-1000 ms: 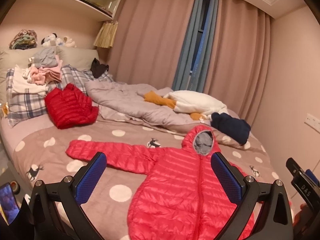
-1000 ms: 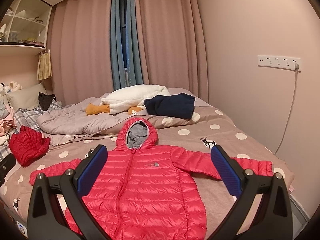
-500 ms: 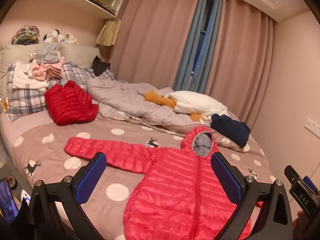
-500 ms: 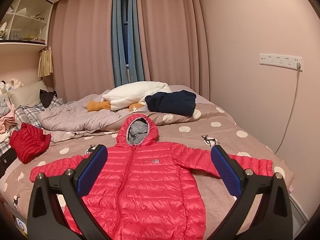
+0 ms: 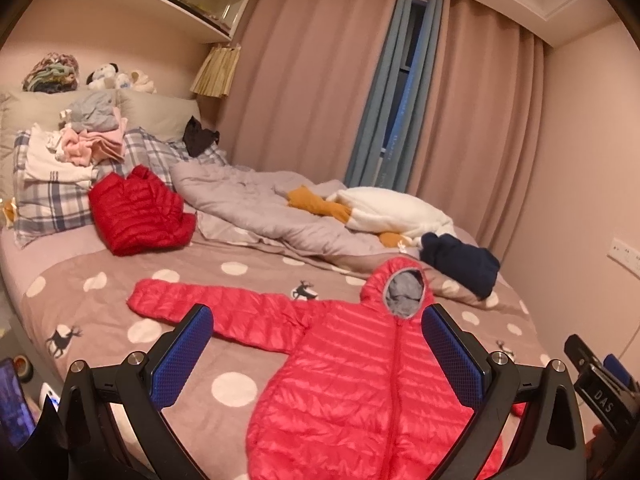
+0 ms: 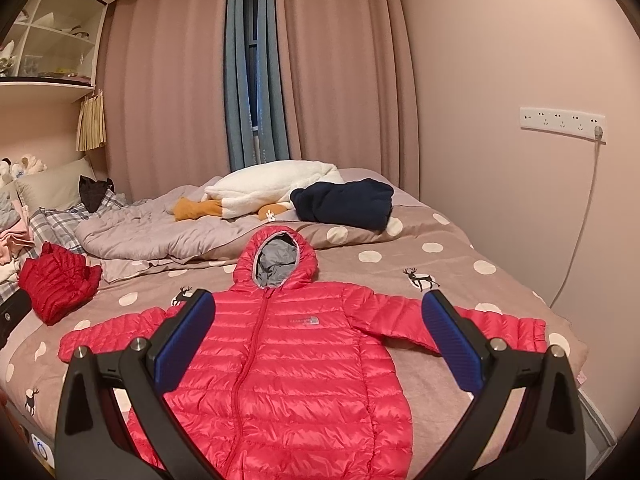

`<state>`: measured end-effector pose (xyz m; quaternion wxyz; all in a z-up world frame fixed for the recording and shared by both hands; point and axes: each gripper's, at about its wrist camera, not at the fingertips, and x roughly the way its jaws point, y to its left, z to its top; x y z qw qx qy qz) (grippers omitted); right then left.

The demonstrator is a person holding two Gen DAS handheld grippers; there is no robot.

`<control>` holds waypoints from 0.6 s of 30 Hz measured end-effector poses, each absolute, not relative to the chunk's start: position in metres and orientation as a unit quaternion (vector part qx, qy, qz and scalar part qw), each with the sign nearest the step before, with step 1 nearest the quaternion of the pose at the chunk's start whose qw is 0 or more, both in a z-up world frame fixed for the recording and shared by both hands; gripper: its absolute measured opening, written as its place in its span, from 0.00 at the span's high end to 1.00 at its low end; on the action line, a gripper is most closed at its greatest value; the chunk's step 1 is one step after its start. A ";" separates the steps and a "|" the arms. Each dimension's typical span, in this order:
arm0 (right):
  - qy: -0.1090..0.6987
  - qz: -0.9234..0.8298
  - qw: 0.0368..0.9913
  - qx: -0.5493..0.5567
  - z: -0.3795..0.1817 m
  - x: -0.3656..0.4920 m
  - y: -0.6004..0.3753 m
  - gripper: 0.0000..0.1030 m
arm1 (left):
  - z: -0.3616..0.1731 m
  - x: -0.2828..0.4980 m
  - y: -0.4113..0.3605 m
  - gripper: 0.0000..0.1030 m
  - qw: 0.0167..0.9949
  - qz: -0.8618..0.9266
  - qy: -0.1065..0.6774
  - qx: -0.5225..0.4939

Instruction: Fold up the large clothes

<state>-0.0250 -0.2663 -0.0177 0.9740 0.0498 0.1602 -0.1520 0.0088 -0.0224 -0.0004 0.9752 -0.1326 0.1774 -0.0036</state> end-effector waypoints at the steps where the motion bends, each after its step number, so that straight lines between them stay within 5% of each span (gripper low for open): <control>1: 0.160 -0.154 0.974 0.050 -0.018 -0.025 -0.266 0.00 | -0.001 0.010 -0.023 0.00 0.975 -0.006 0.180 -0.132; 18: 0.174 -0.146 0.973 0.048 -0.022 -0.020 -0.266 0.00 | -0.005 0.013 -0.024 0.00 0.972 -0.013 0.194 -0.132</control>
